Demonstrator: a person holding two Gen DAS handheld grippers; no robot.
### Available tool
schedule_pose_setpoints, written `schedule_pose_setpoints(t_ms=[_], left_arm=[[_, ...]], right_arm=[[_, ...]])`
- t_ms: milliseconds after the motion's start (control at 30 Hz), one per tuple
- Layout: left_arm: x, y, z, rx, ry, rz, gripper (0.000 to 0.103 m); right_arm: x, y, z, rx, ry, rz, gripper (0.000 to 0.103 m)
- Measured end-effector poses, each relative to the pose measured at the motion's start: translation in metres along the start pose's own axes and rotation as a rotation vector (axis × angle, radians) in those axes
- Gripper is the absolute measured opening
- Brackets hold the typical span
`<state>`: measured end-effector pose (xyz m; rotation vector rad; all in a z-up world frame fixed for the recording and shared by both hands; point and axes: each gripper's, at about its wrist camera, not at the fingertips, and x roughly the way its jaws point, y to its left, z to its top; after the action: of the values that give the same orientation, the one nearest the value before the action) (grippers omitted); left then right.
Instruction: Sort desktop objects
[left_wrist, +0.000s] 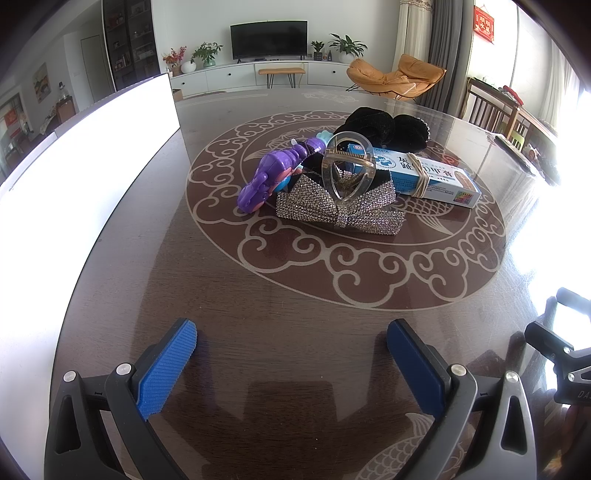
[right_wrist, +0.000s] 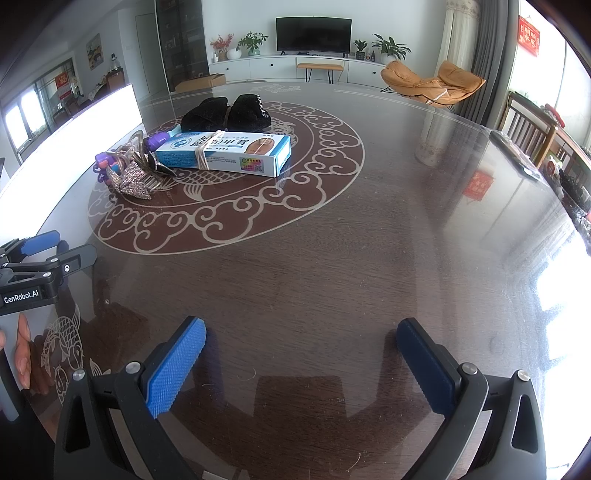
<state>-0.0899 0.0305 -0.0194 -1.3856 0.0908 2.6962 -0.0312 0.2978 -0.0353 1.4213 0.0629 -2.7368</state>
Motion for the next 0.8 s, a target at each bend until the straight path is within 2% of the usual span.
schedule_pose_setpoints(t_ms=[800], left_arm=[[-0.0009,-0.0002,0.0002,-0.004,0.001,0.008,0.103]], right_arm=[[0.0,0.0002,0.0,0.0,0.0,0.0,0.103]])
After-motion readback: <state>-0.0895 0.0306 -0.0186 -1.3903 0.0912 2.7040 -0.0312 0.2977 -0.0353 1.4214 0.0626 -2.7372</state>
